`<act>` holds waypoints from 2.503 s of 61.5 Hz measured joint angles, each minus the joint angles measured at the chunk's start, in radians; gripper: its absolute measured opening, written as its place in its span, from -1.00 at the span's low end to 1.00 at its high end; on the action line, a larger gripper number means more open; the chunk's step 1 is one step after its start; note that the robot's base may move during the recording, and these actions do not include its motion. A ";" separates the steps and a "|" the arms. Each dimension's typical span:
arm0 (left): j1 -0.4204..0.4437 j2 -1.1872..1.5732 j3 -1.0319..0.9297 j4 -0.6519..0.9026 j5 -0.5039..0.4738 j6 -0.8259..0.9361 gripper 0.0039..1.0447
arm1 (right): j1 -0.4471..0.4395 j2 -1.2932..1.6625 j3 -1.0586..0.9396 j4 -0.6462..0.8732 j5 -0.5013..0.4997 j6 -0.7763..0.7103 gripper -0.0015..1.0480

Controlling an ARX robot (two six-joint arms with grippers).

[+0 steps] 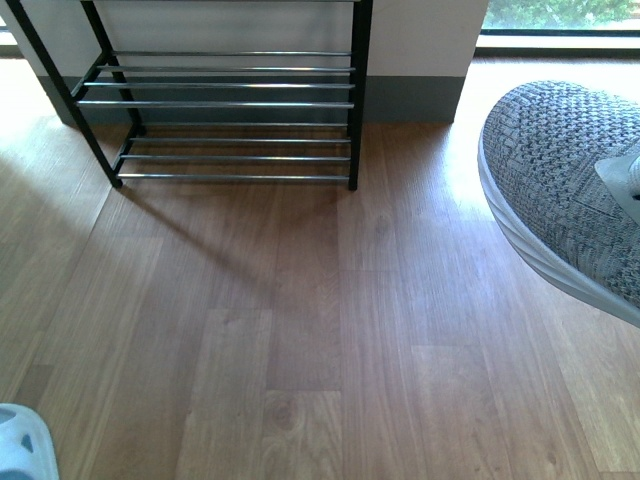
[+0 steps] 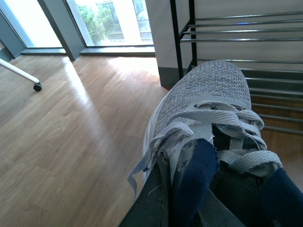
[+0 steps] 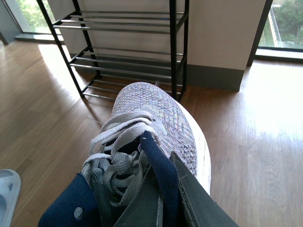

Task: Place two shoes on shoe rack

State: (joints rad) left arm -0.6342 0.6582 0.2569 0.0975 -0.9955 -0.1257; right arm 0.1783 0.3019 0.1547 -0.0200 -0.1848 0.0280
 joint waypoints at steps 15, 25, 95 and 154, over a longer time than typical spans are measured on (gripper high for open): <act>-0.001 0.002 0.000 0.000 0.004 0.000 -0.98 | 0.000 0.000 0.000 0.000 0.006 0.000 -0.97; -0.001 0.002 0.000 0.000 0.003 0.000 -0.98 | 0.000 0.000 0.000 0.000 0.006 0.000 -0.97; -0.002 0.002 0.000 0.000 0.009 0.000 -0.98 | 0.000 0.000 0.000 0.000 0.006 0.000 -0.97; -0.001 0.002 -0.002 0.000 0.006 0.000 -0.98 | 0.000 0.000 -0.002 -0.001 0.002 0.000 -0.97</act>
State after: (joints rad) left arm -0.6353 0.6601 0.2550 0.0975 -0.9897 -0.1261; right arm 0.1787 0.3019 0.1524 -0.0208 -0.1833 0.0277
